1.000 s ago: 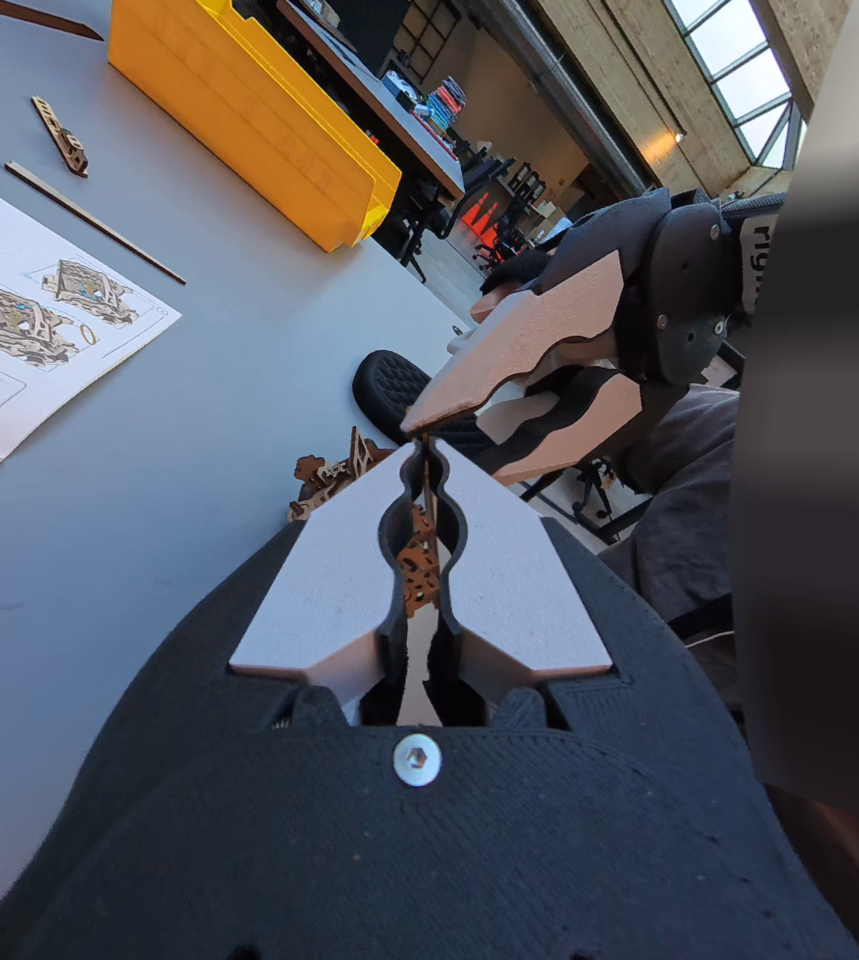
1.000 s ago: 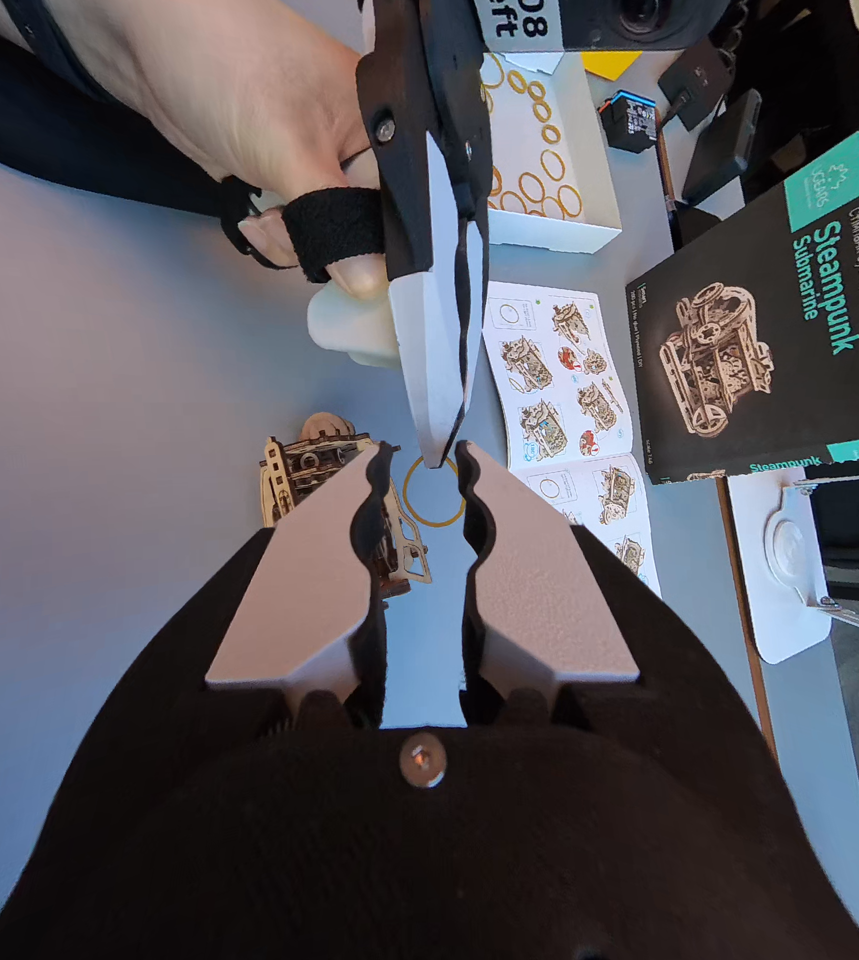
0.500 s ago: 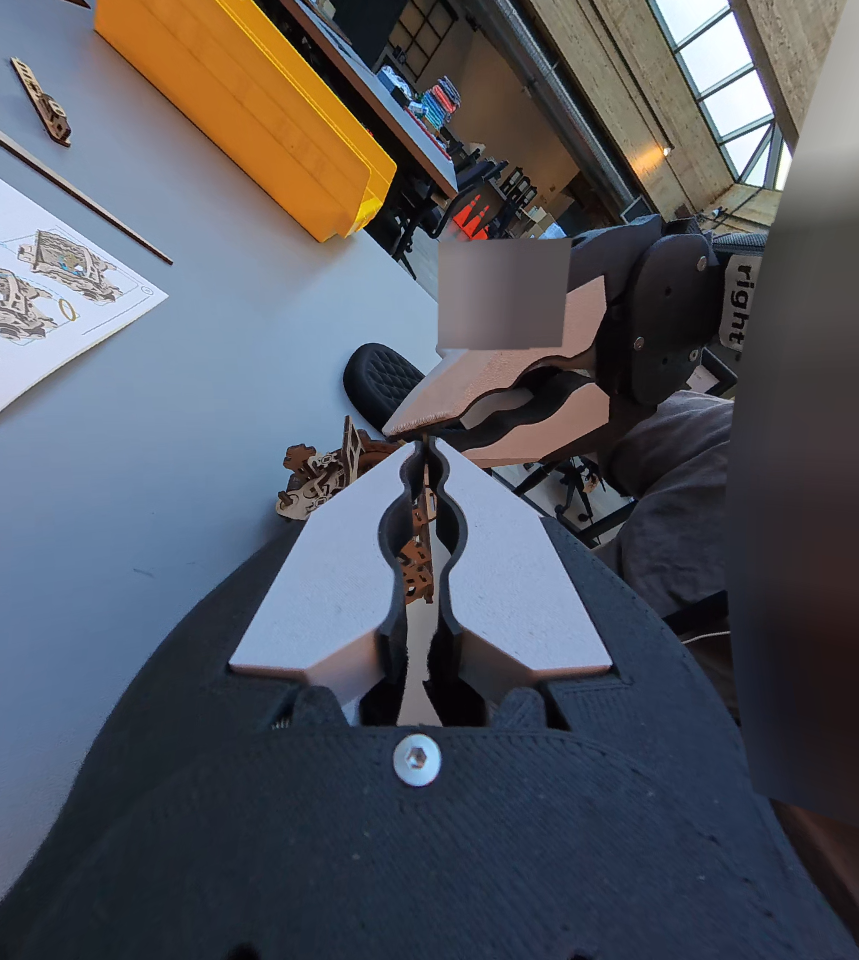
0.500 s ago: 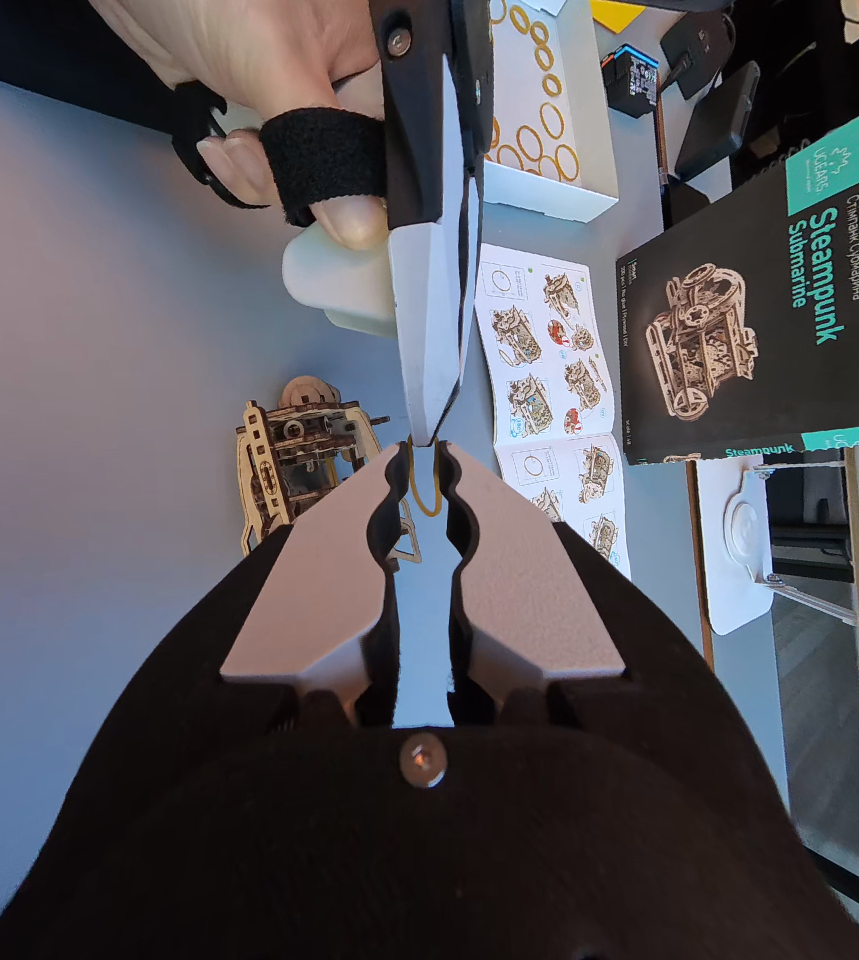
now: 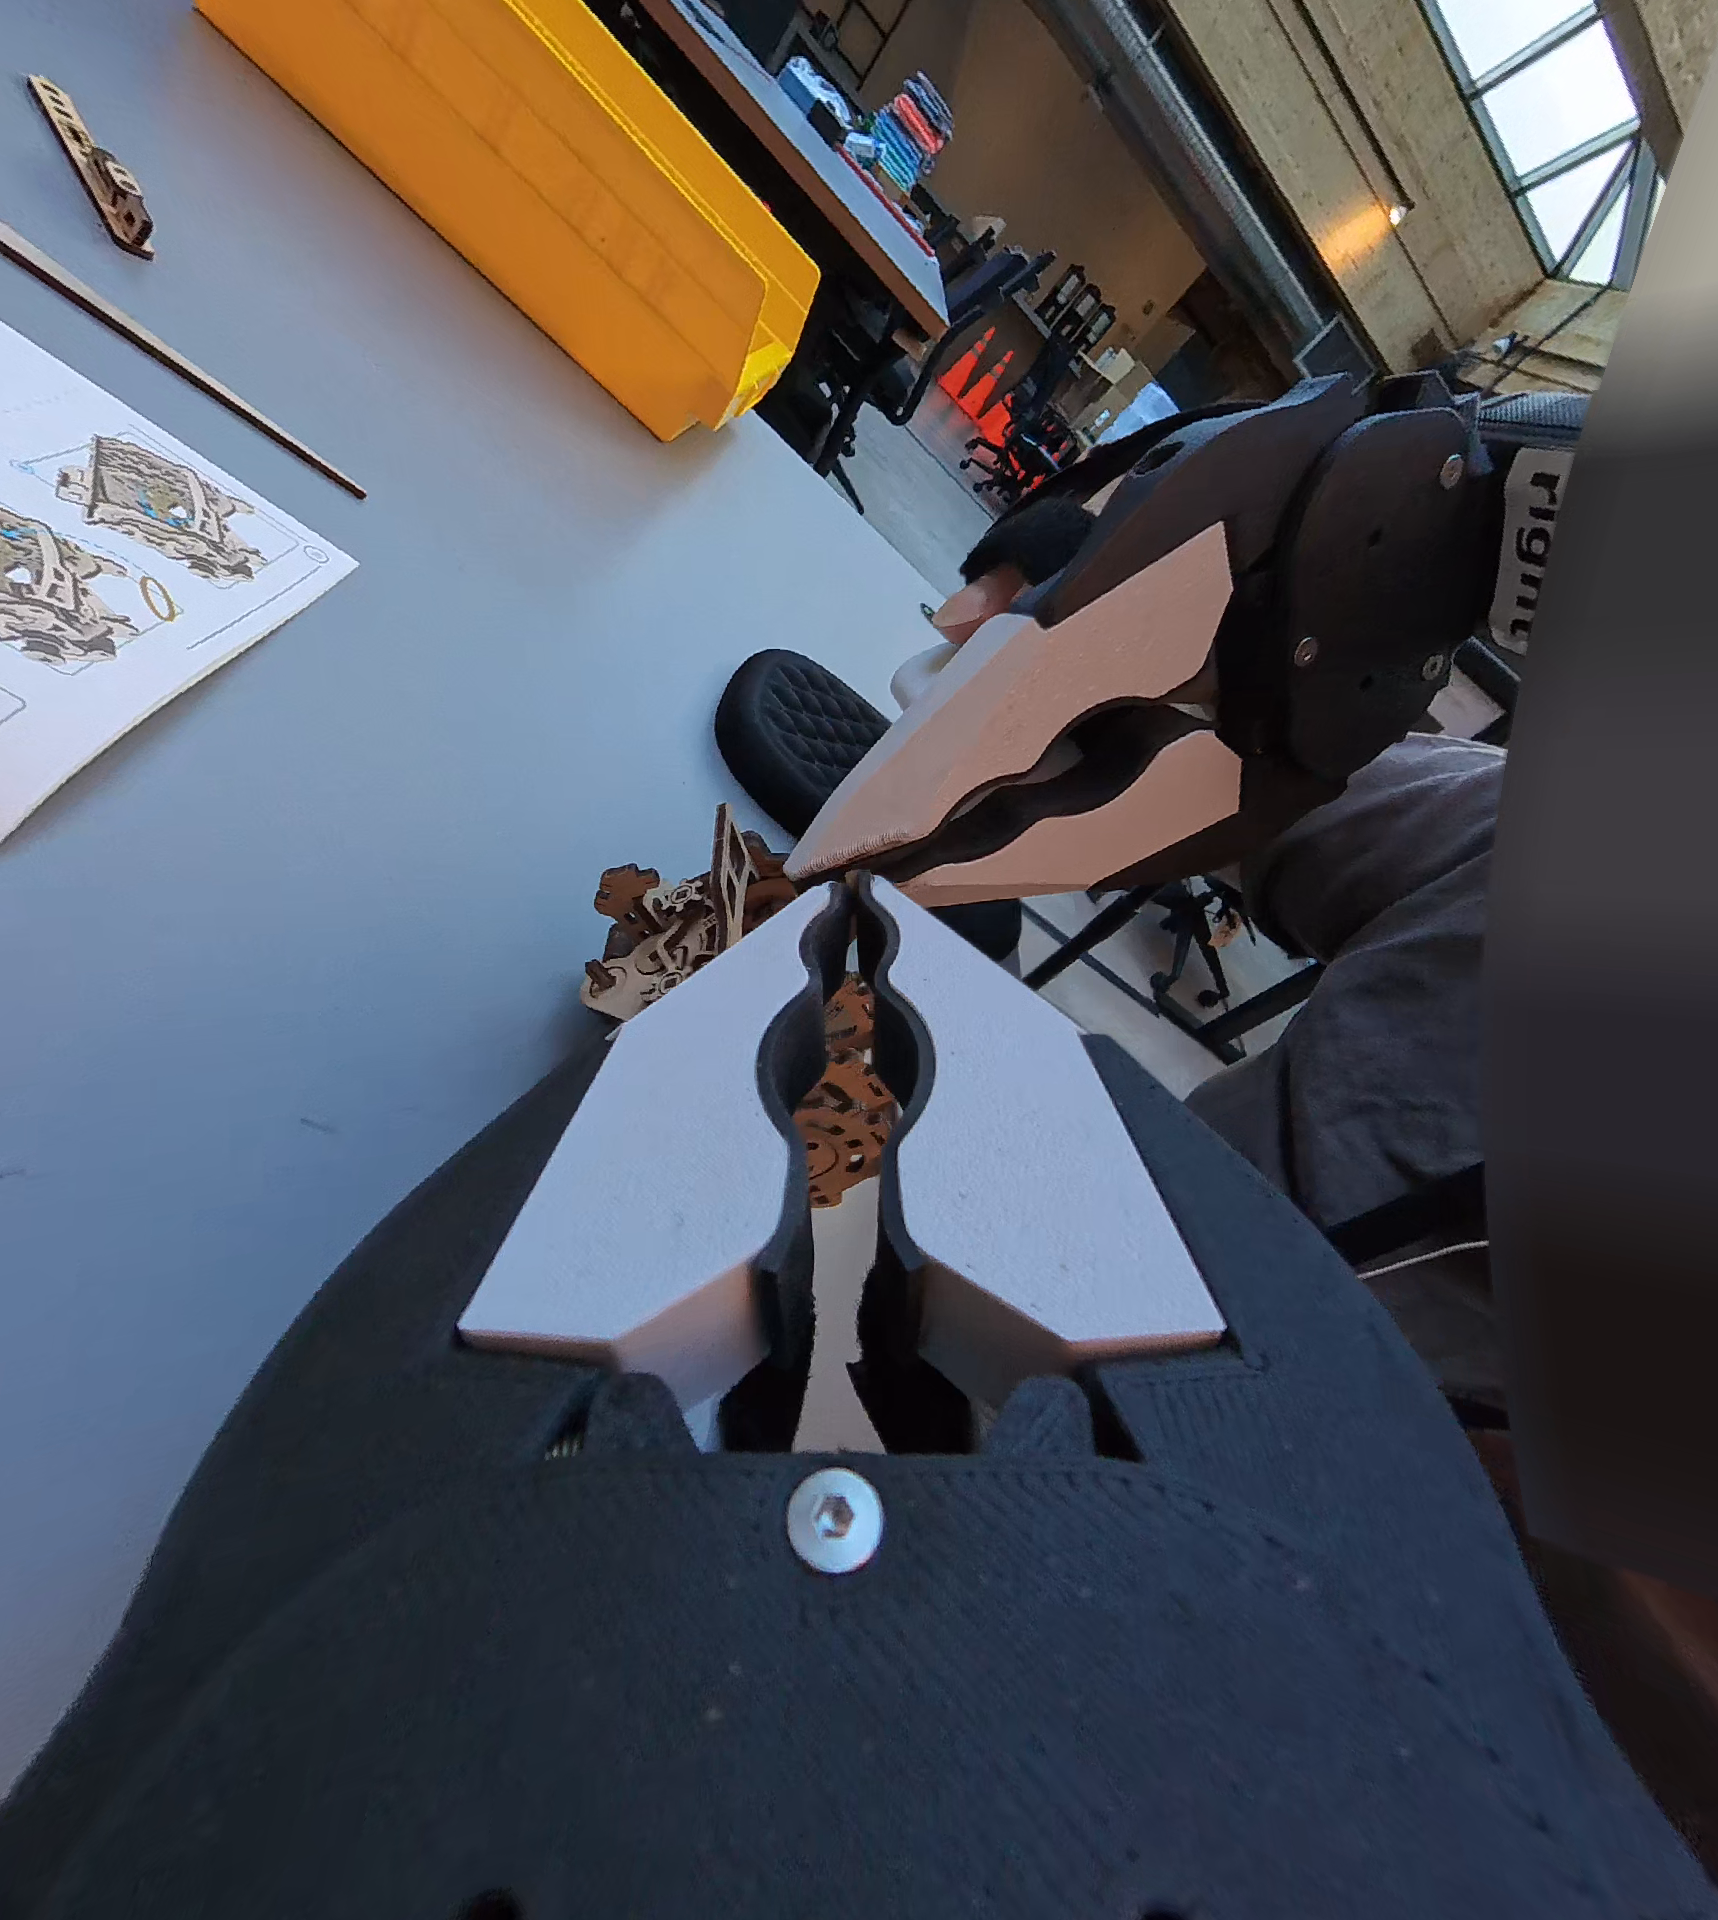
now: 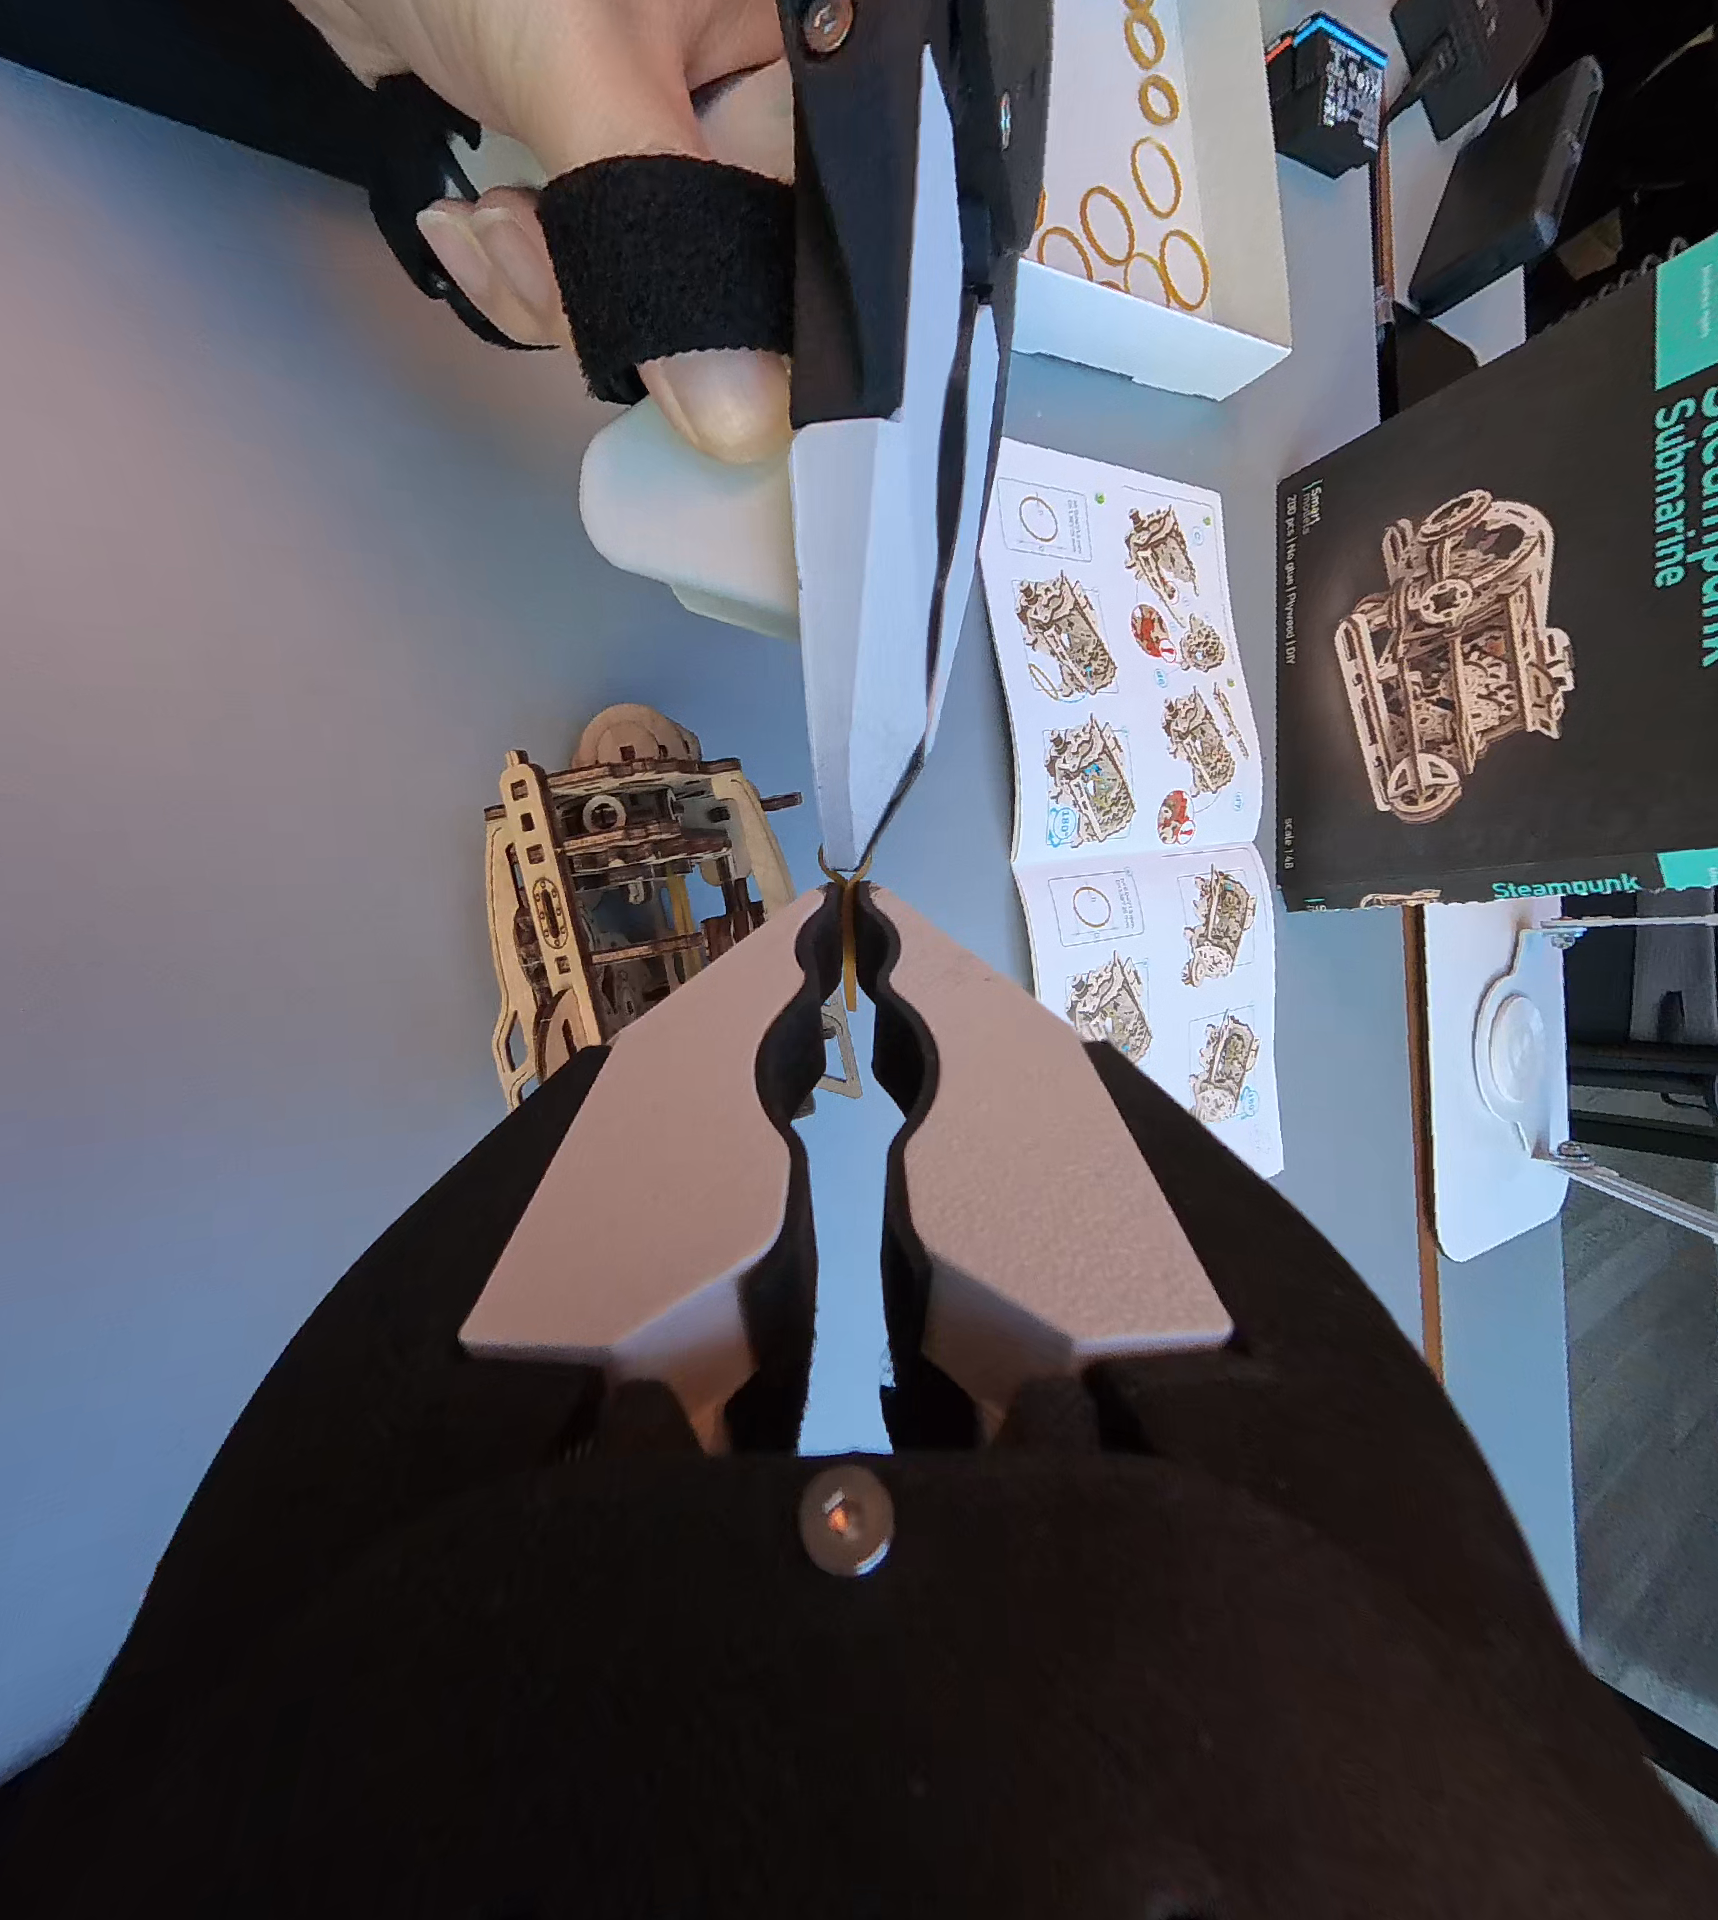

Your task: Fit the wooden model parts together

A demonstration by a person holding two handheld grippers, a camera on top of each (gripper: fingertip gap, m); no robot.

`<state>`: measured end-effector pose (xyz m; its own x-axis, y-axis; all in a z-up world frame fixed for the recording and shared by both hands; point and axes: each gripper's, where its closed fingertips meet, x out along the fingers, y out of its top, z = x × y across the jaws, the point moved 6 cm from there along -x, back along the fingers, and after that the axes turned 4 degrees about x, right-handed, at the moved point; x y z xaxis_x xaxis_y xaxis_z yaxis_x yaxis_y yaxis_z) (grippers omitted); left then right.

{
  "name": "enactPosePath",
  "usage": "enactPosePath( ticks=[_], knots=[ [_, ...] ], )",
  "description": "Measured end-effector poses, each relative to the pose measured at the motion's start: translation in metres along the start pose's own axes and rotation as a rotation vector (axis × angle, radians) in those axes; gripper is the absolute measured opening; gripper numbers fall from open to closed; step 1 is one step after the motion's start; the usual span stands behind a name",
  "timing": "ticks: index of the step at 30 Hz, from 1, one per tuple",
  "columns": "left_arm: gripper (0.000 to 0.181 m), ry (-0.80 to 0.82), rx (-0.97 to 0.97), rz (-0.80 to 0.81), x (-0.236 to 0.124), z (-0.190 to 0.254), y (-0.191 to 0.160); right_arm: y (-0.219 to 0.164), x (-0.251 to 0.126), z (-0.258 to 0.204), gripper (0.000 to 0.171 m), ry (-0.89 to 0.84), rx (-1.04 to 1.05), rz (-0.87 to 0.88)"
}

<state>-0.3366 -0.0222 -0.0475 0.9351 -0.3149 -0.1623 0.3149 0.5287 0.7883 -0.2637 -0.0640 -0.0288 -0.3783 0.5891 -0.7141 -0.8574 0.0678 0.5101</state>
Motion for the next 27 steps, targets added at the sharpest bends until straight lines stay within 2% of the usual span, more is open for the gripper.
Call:
enactPosePath(
  ticks=[1,3,7,11,17,22,27],
  knots=[
    [0.000,0.010,0.018,0.003,-0.001,0.000,0.001,0.000,0.000,0.001,0.000,0.001,0.004,0.003],
    [0.002,0.035,0.074,0.011,-0.004,0.000,0.003,0.000,-0.002,0.002,0.000,0.020,0.021,0.013],
    [0.063,0.147,0.247,-0.005,-0.019,-0.004,0.007,-0.003,-0.005,0.004,0.000,0.087,0.043,-0.003],
    [0.088,0.163,0.368,-0.124,-0.021,-0.006,-0.010,-0.006,-0.004,0.006,0.000,0.205,0.013,-0.088],
    [0.103,0.131,0.372,-0.249,0.000,-0.011,-0.036,-0.003,0.010,0.003,0.000,0.443,0.021,-0.276],
    [0.099,0.141,0.355,-0.233,0.002,-0.012,-0.041,-0.002,0.015,0.000,0.000,0.538,-0.010,-0.412],
    [0.094,0.123,0.318,-0.285,0.009,-0.015,-0.052,0.002,0.021,-0.001,0.000,0.631,0.020,-0.478]
  ],
)
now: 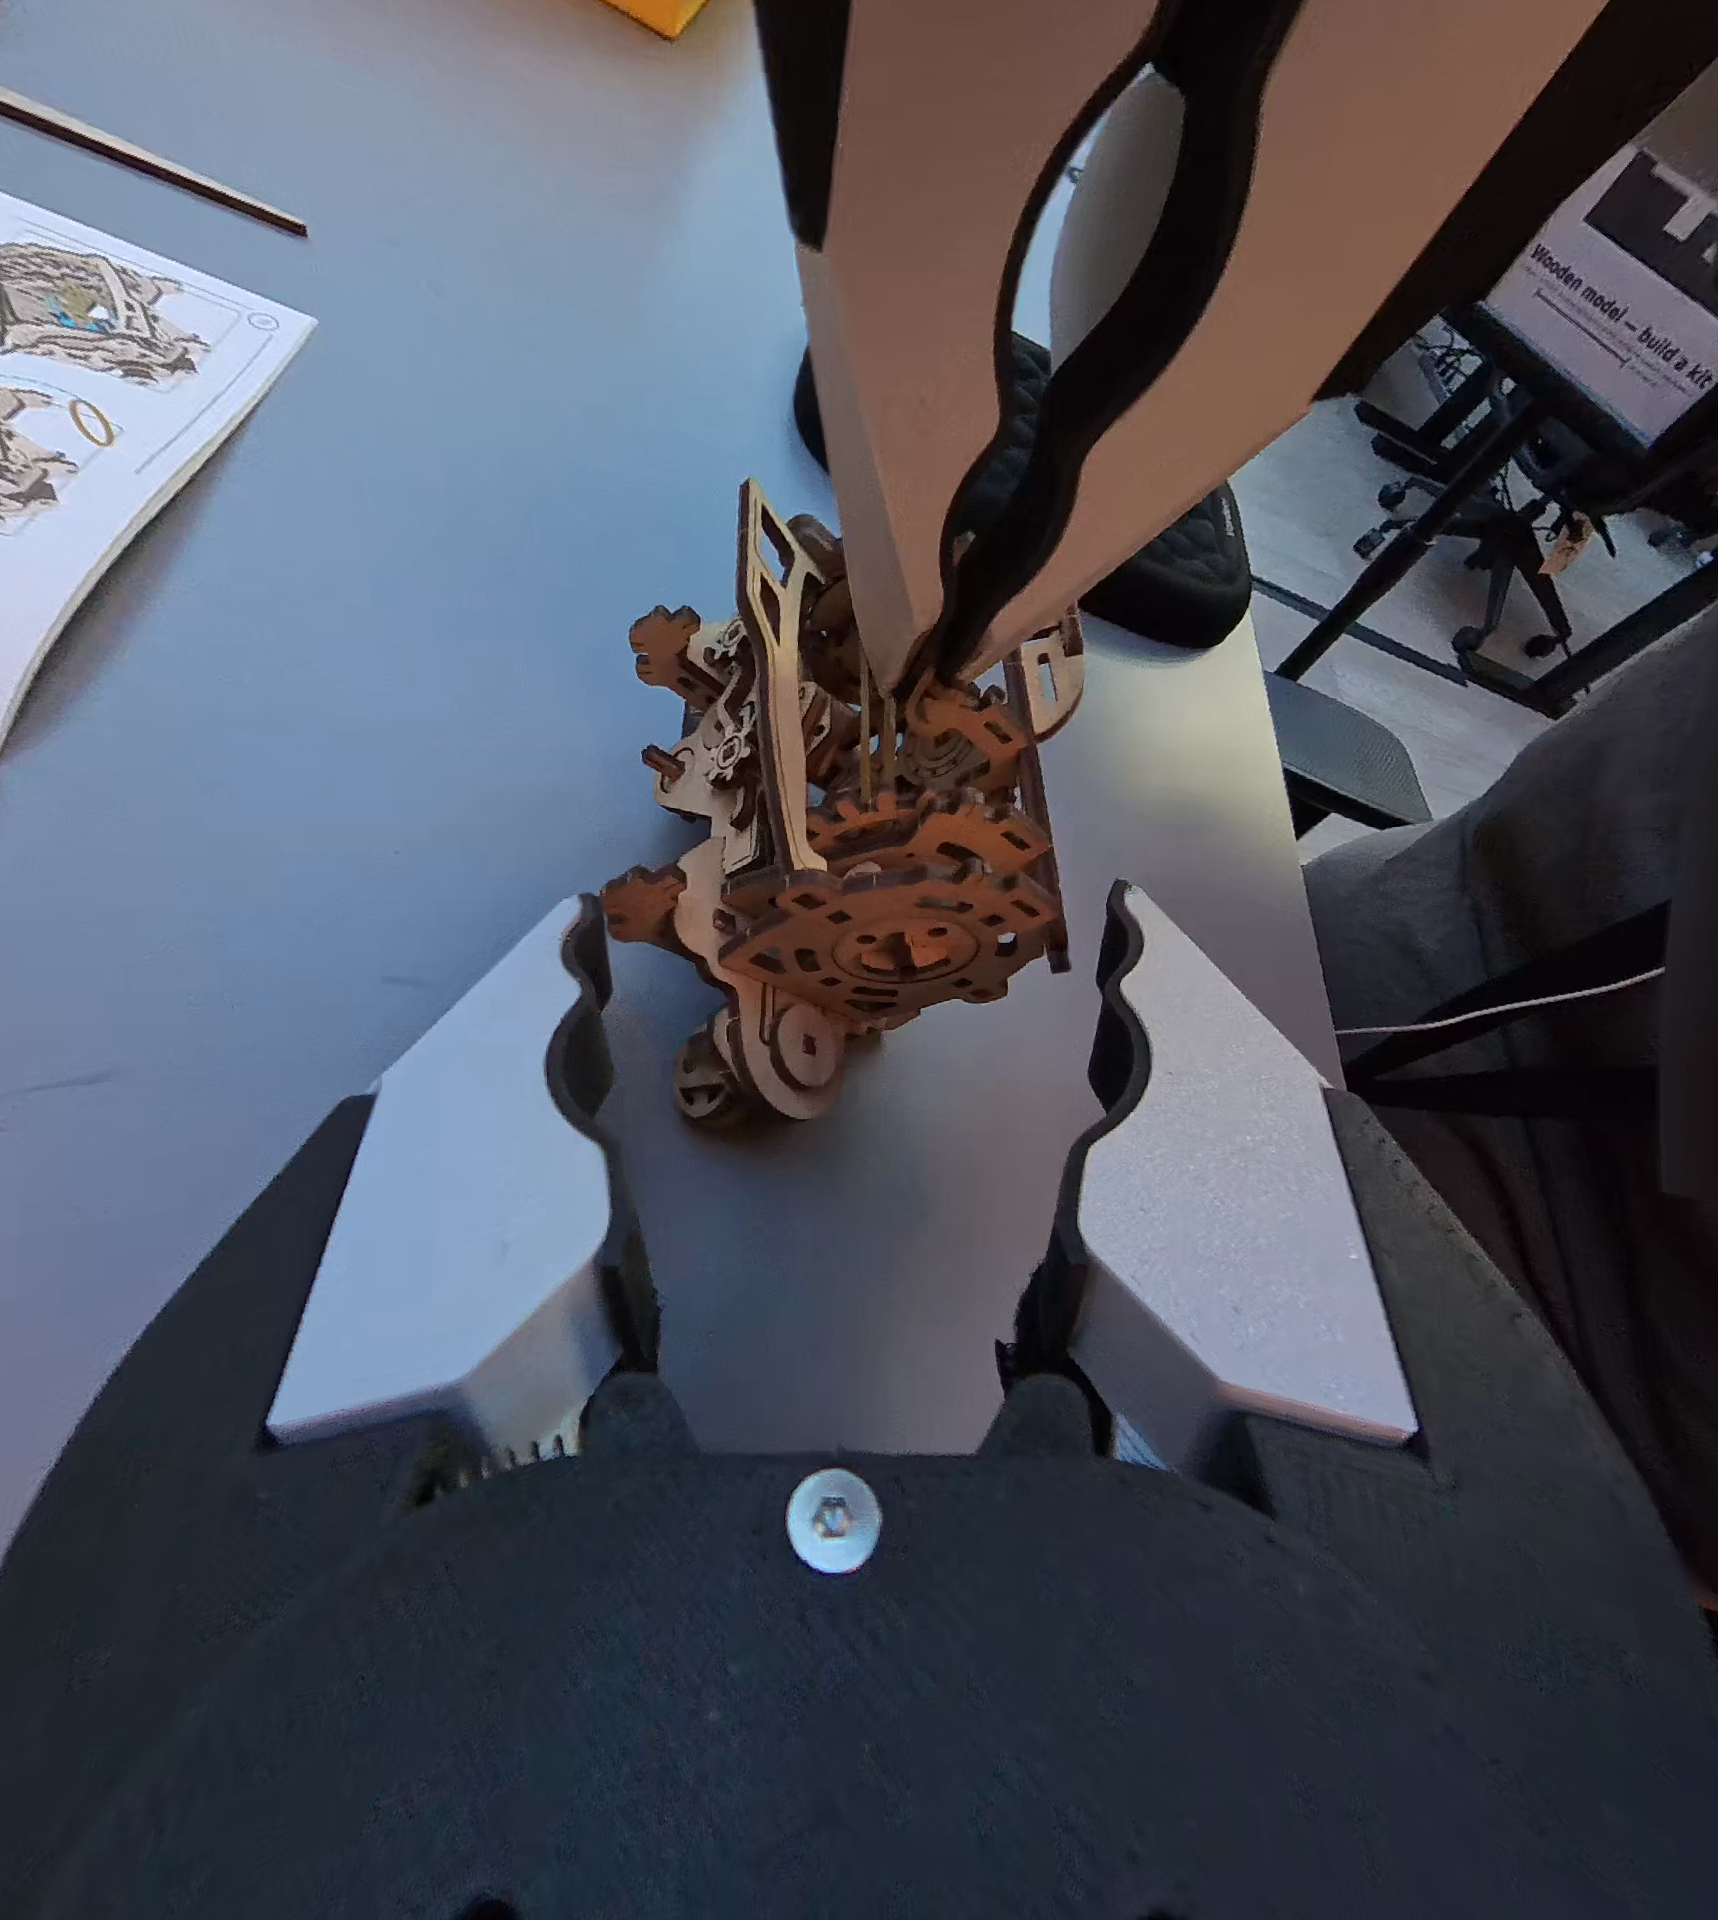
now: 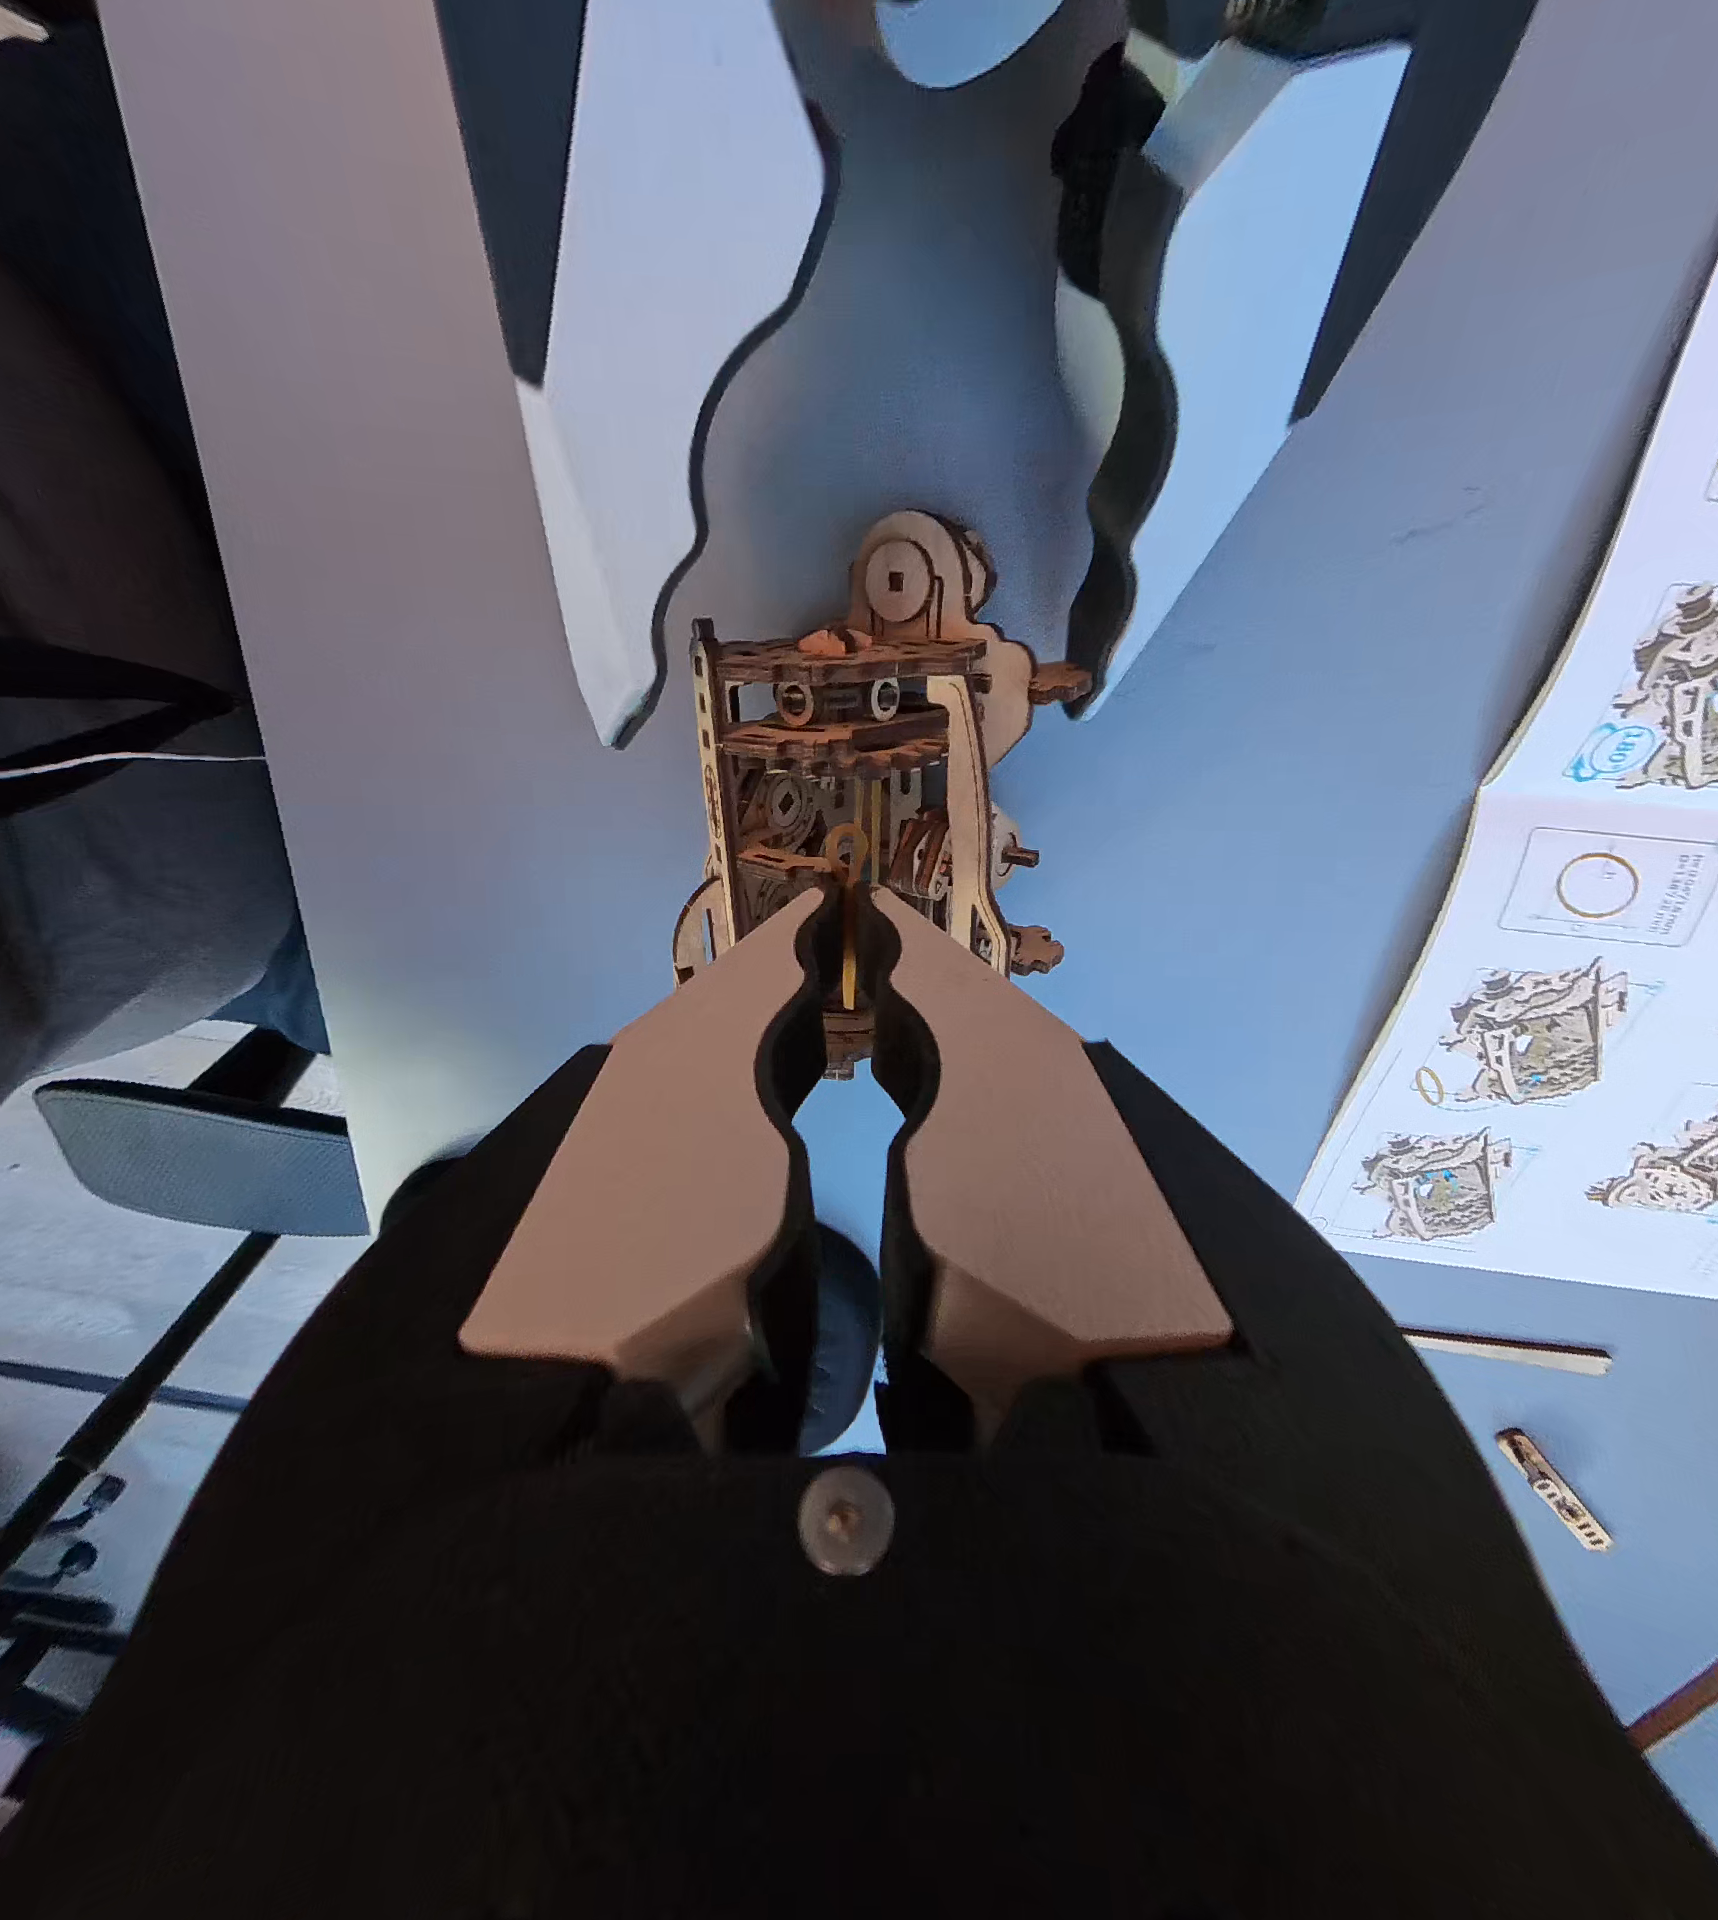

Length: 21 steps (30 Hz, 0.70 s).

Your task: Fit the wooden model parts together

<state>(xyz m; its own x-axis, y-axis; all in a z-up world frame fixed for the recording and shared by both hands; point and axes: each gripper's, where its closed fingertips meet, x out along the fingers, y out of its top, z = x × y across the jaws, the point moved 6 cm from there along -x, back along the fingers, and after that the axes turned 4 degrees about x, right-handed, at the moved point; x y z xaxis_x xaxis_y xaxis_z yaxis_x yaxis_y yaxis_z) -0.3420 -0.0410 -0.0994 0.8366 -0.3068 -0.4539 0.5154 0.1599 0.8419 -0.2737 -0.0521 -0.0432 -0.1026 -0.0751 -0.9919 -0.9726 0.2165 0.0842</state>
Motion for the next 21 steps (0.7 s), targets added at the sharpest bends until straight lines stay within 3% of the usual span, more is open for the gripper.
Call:
enactPosePath(
  ticks=[8,15,21],
  knots=[
    [0.086,-0.069,-0.064,0.040,0.0010,-0.0019,0.0020,0.0012,-0.0017,0.0087,0.000,0.091,-0.001,-0.074],
    [0.086,0.045,0.107,0.008,0.0032,0.0050,0.0045,0.0059,-0.0002,0.0080,0.000,0.157,0.010,-0.120],
    [0.086,0.065,0.126,0.008,0.0024,0.0057,0.0046,0.0066,-0.0022,0.0079,0.000,0.142,-0.002,-0.147]
  ],
)
